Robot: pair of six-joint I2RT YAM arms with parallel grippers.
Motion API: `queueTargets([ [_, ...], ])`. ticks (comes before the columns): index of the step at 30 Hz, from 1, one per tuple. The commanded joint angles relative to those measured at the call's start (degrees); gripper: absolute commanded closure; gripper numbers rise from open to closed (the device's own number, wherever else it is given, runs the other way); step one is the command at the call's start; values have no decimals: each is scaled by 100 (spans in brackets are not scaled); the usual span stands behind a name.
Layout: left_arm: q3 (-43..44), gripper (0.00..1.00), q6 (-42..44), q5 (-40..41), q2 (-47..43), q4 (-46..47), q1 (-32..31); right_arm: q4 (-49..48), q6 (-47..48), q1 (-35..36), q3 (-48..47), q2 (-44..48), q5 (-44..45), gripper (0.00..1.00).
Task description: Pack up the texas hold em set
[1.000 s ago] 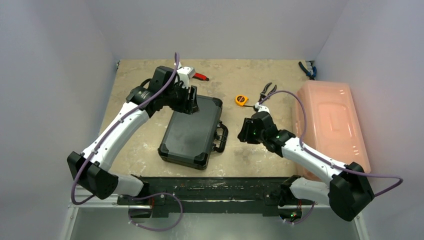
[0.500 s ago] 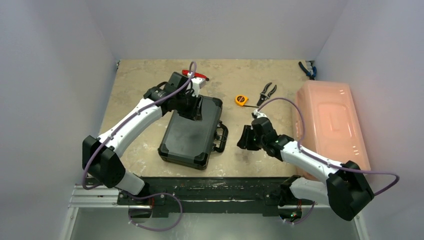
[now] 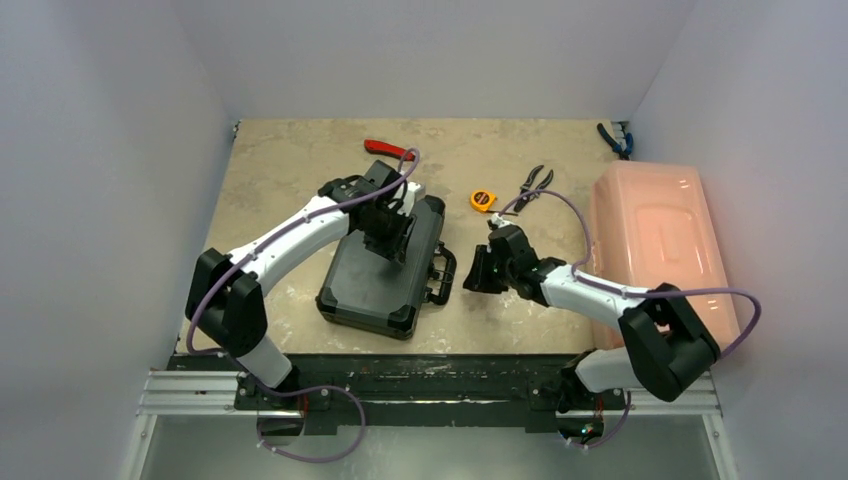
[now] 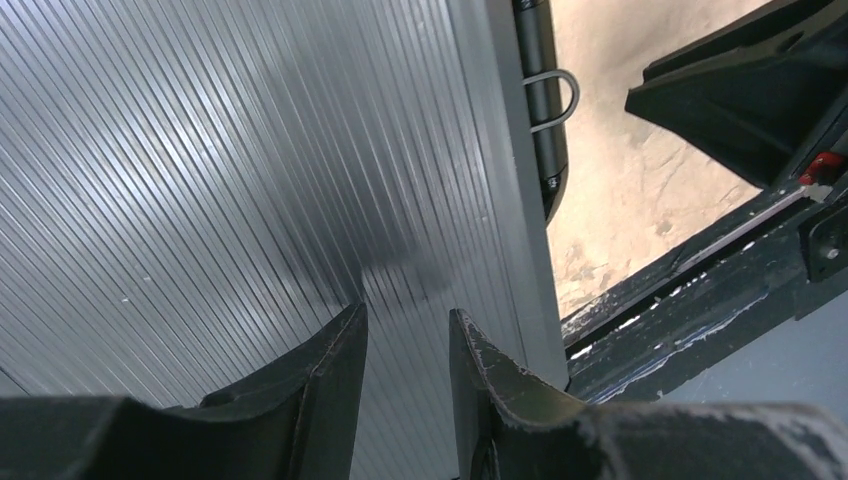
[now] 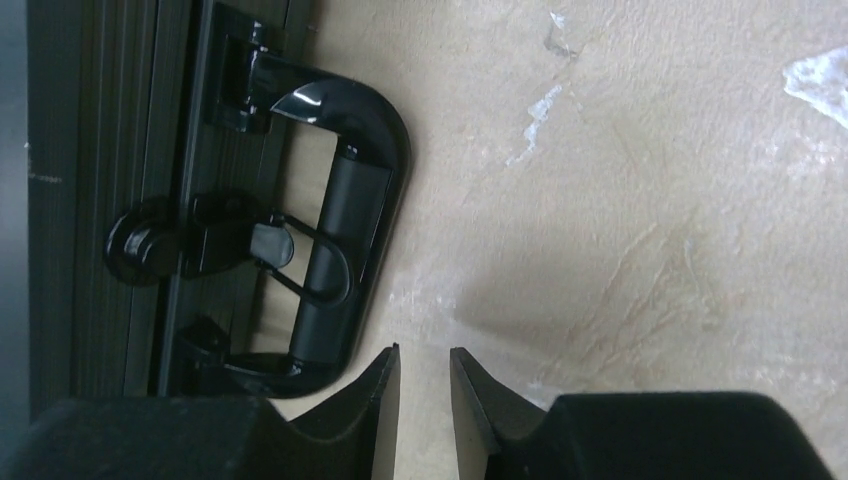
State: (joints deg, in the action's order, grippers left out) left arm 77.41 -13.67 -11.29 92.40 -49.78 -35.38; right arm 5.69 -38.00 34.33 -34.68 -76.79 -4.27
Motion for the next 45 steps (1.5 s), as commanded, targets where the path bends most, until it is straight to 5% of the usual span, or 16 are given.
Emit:
queueTargets([
  [1,261,65,80,109,79,-231,-7,-380,-19,-9,-294,-327,-147,73],
  [15,497,66,74,286,683,-828,-142,-552,-26,-6,-720,-1153,-324,84],
  [45,572,67,145,382,788,-960,-231,-288,42,-10,-1335,-1381,-614,93],
])
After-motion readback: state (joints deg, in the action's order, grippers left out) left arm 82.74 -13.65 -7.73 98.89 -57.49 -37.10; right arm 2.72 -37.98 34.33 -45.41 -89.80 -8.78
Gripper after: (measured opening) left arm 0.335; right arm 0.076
